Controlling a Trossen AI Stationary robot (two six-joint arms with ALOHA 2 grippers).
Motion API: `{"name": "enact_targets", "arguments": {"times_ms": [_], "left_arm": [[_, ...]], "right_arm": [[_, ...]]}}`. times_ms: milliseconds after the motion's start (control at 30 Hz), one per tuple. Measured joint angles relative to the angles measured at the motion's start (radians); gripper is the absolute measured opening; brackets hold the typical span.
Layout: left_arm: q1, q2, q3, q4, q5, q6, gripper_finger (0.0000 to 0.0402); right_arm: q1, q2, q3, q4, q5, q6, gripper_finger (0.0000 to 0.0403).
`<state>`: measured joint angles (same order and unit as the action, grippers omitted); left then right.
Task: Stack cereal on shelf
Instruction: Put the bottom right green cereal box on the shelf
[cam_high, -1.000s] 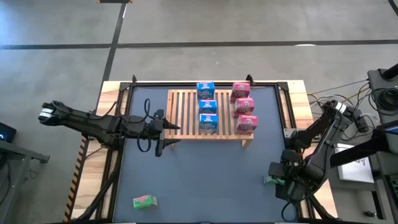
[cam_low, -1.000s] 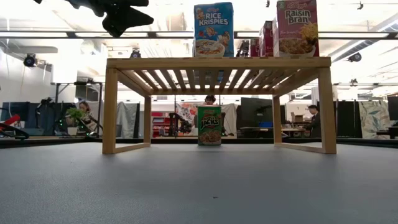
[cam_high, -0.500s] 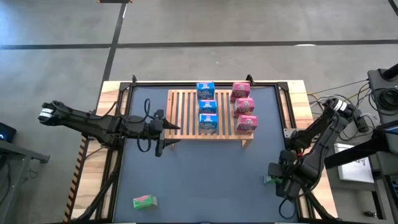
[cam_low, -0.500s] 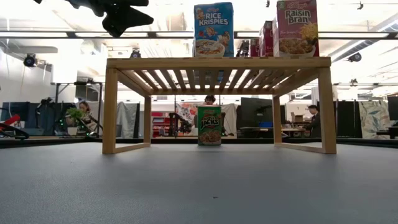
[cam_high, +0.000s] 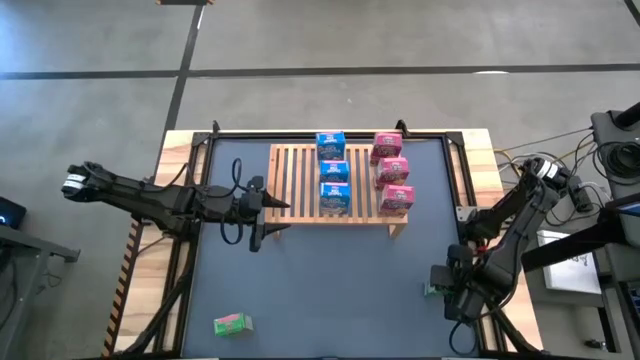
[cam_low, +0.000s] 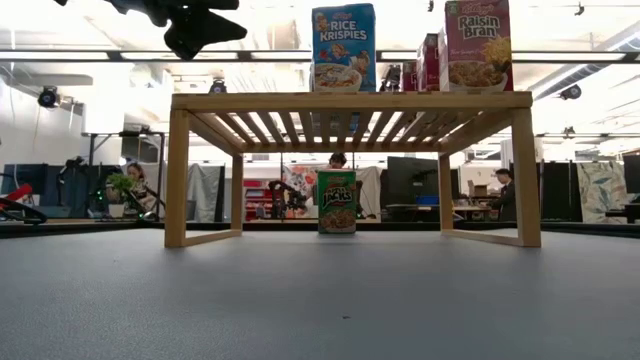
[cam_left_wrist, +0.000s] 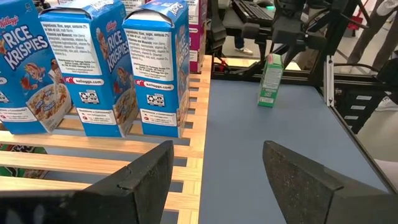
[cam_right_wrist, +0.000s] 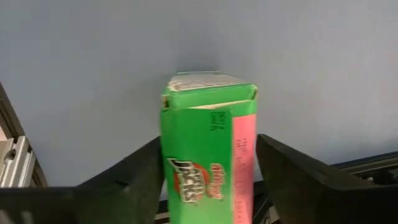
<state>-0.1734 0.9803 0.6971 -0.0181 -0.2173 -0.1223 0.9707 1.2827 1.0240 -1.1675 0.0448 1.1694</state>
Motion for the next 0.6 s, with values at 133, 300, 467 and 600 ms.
{"name": "enact_targets", "arguments": {"times_ms": [133,300,467,600], "left_arm": [[0.000,0.000,0.000,0.000,0.000,0.000,0.0231],[0.000,0.000,0.000,0.001,0.000,-0.001,0.0231],[0.000,0.000,0.000,0.004,0.000,-0.003,0.0231],[0.000,0.000,0.000,0.019,0.000,-0.003,0.0231]], "right_arm": [[0.000,0.000,0.011,-0.001,0.000,0.002,0.0190],[0.000,0.000,0.053,-0.003,0.003,-0.005,0.0153],[-0.005,0.000,0.131,-0.007,0.025,-0.031,0.0131],[-0.035,0.000,0.223,-0.005,0.075,-0.074,0.0124]]}}
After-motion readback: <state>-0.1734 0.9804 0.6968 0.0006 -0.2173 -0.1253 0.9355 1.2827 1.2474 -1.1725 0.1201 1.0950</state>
